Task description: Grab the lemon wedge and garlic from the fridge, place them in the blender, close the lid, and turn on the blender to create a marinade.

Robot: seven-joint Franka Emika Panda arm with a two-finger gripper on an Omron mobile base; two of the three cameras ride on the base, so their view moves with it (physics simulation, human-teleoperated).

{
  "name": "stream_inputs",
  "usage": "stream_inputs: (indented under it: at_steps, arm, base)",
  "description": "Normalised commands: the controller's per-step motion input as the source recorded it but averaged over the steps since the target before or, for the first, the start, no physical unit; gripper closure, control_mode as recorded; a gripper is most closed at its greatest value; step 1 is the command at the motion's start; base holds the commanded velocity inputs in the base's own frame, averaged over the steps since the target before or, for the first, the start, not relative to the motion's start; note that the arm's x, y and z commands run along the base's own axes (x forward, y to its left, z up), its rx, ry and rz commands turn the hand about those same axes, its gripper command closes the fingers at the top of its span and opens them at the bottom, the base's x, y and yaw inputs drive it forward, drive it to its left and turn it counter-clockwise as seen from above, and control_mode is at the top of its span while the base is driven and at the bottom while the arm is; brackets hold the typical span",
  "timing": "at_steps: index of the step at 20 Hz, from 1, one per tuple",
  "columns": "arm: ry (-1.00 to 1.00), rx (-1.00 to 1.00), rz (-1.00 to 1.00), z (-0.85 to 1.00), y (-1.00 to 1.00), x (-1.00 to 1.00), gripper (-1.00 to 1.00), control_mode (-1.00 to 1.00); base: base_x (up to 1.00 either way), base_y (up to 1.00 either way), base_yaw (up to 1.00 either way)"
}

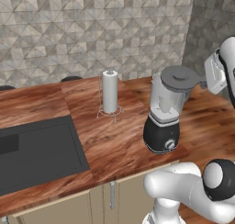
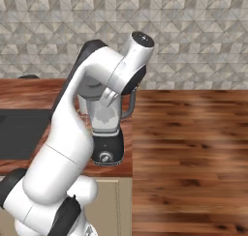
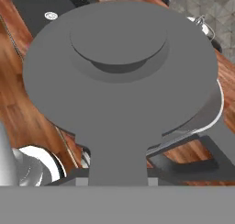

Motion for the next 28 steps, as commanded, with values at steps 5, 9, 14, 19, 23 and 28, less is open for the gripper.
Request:
stream_inputs:
  at_steps: [5,9,14,19,23,28]
  arm:
    - [0.08,0.01,-0.04,0.0,0.0,0.41,1.0,-1.0]
    - [0.05,0.0,-0.03,0.0,0.0,0.37,1.0,-1.0]
    - [0.01,0.0,-0.04,0.0,0.0,0.34,1.0,-1.0]
    - [0.0,0.0,-0.05,0.0,0.0,0.26,1.0,-1.0]
    - [0.0,0.0,-0.07,0.0,0.0,0.18,1.0,-1.0]
    - [0.0,0.0,-0.08,-0.02,0.0,0.15,1.0,-1.0]
  base:
    - [0.0,0.0,0.0]
    - [0.0,0.0,0.0]
    - [0.0,0.0,0.0]
    - [0.0,0.0,0.0]
    - [0.0,0.0,0.0]
    - [0.0,0.0,0.0]
